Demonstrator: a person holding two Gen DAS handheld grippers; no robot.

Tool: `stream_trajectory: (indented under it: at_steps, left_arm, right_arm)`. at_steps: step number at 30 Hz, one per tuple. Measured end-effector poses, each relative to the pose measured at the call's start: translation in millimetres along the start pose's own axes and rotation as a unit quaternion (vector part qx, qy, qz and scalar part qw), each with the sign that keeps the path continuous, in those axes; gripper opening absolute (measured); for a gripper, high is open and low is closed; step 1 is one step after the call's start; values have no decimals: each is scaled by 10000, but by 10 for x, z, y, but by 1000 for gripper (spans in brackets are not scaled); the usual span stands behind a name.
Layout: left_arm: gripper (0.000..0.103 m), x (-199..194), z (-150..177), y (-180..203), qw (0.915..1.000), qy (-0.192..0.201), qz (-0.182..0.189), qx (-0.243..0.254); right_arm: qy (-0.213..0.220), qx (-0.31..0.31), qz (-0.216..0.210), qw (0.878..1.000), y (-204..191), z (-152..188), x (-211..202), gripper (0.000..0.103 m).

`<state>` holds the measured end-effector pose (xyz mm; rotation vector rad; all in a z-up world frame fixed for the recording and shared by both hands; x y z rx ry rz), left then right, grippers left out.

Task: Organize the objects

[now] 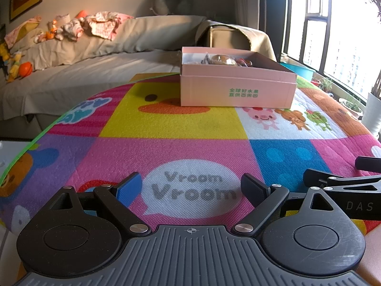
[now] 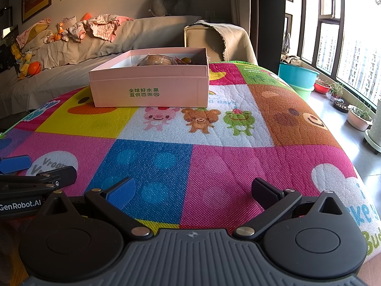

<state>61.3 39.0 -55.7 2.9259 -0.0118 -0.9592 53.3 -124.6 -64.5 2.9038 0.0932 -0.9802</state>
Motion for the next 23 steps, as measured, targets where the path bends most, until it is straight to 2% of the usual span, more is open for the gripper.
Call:
stream_trajectory:
  at_steps: [23]
  left_arm:
    - [94,11,-5,22,10000,-2,-3,30]
  right_arm:
    - [0,-1,0,10000,1,2,1,103]
Point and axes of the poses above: each gripper's, at about its wrist camera, not at the fingertips, and x roughly the way its jaws point, y to its right, z to its underside, the point moved 9 cm from there along x, roughly the way its jaws point, and after that the axes turned 6 degrees about z, right-handed, at the moved point
